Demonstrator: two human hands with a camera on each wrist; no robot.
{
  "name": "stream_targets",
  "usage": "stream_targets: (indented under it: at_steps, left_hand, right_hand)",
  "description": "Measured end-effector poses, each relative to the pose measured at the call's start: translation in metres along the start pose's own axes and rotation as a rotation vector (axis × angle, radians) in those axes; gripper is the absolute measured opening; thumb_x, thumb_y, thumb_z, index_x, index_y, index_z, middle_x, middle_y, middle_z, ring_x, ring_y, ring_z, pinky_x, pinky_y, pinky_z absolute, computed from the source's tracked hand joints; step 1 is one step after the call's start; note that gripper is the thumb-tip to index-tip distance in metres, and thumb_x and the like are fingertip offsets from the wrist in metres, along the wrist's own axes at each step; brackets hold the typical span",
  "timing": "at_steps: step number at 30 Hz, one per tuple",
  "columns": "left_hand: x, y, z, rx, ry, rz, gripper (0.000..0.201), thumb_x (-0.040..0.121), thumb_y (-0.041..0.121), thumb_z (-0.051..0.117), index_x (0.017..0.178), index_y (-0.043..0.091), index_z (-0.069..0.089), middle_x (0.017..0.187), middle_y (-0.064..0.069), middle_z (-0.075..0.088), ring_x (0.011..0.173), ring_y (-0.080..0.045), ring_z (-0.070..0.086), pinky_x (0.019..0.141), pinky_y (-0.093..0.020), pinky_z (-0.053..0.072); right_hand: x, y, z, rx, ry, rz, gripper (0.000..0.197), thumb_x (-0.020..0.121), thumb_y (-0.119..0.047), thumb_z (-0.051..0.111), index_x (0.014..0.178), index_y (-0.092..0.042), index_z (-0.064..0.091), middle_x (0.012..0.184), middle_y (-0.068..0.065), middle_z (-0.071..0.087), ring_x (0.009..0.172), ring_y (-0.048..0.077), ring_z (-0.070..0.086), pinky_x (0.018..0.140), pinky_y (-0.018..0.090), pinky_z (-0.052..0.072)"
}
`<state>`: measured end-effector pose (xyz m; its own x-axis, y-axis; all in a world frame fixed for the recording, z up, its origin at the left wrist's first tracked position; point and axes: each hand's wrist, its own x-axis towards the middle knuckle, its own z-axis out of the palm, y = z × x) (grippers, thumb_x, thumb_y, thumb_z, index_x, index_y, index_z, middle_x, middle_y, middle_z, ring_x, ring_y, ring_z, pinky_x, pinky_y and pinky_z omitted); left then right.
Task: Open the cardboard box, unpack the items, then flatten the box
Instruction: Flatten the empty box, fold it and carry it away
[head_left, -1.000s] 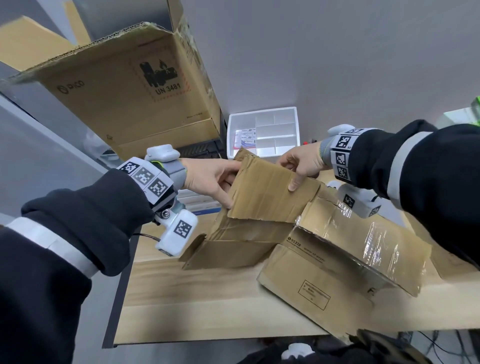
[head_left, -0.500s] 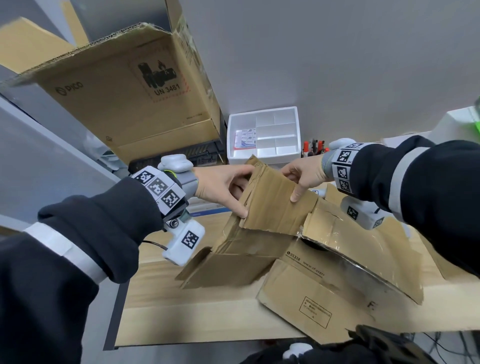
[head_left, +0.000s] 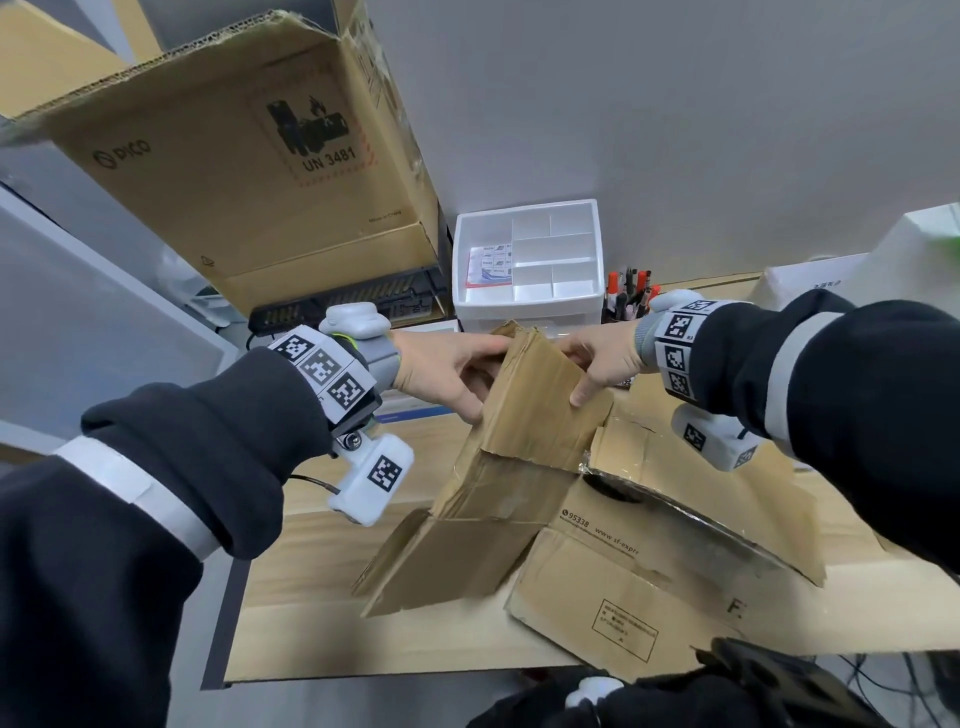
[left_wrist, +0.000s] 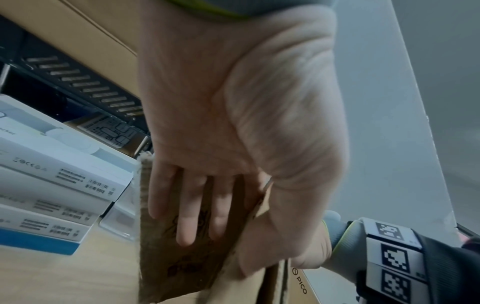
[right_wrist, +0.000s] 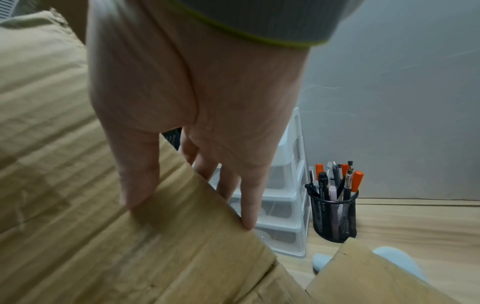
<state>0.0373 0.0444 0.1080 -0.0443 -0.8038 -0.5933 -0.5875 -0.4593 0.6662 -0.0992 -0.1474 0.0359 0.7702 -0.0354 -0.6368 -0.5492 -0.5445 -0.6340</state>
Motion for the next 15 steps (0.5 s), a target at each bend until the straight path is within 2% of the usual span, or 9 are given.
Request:
stream_targets:
  at_steps: [3,6,8,10,13,15]
  left_hand:
    - [0.003,-0.002,0.001,0.004,-0.003,-0.01,0.075,0.076,-0.003,0.077,0.14,0.018,0.045,0.123,-0.012,0.065,0.112,-0.032,0.062,0.1,-0.045,0.051]
    - [0.006,-0.002,0.005,0.032,0.02,-0.022,0.078,0.07,0.009,0.081,0.139,0.02,0.045,0.121,-0.006,0.066,0.11,-0.027,0.064,0.1,-0.044,0.051]
    - [0.008,-0.001,0.007,0.082,0.087,-0.026,0.08,0.064,0.019,0.079,0.137,0.02,0.044,0.118,-0.004,0.065,0.108,-0.025,0.064,0.097,-0.042,0.053]
    - [0.013,-0.001,0.008,0.129,0.15,-0.032,0.078,0.064,0.023,0.077,0.134,0.017,0.044,0.116,-0.001,0.064,0.104,-0.02,0.063,0.092,-0.035,0.054]
    - [0.021,-0.003,0.01,0.094,0.177,-0.058,0.067,0.073,0.012,0.081,0.129,0.017,0.045,0.109,0.0,0.064,0.091,-0.012,0.062,0.08,-0.024,0.055]
    - [0.024,-0.004,0.01,0.098,0.192,-0.071,0.064,0.075,0.014,0.083,0.127,0.018,0.048,0.109,0.0,0.065,0.091,-0.012,0.063,0.08,-0.022,0.054]
  right_hand:
    - [0.001,-0.001,0.007,-0.015,0.035,-0.005,0.061,0.08,-0.013,0.082,0.133,-0.024,0.054,0.125,-0.003,0.067,0.116,0.023,0.064,0.106,0.047,0.049]
    - [0.003,0.0,0.015,-0.014,0.074,0.007,0.069,0.077,-0.018,0.085,0.136,-0.026,0.051,0.125,-0.006,0.062,0.119,0.021,0.058,0.109,0.044,0.044]
    - [0.006,0.0,0.019,-0.026,0.091,-0.002,0.076,0.073,-0.022,0.087,0.138,-0.027,0.049,0.128,-0.005,0.062,0.12,0.021,0.058,0.109,0.045,0.045]
    - [0.008,0.0,0.02,-0.026,0.106,-0.01,0.079,0.071,-0.023,0.089,0.139,-0.028,0.048,0.128,-0.005,0.062,0.119,0.02,0.059,0.109,0.044,0.045]
    - [0.009,-0.001,0.022,-0.045,0.114,-0.016,0.084,0.072,-0.024,0.088,0.143,-0.027,0.043,0.132,-0.005,0.06,0.122,0.018,0.057,0.111,0.042,0.043]
    - [0.009,-0.002,0.025,-0.069,0.106,-0.011,0.087,0.073,-0.025,0.086,0.146,-0.026,0.039,0.138,-0.004,0.056,0.126,0.019,0.053,0.113,0.041,0.04]
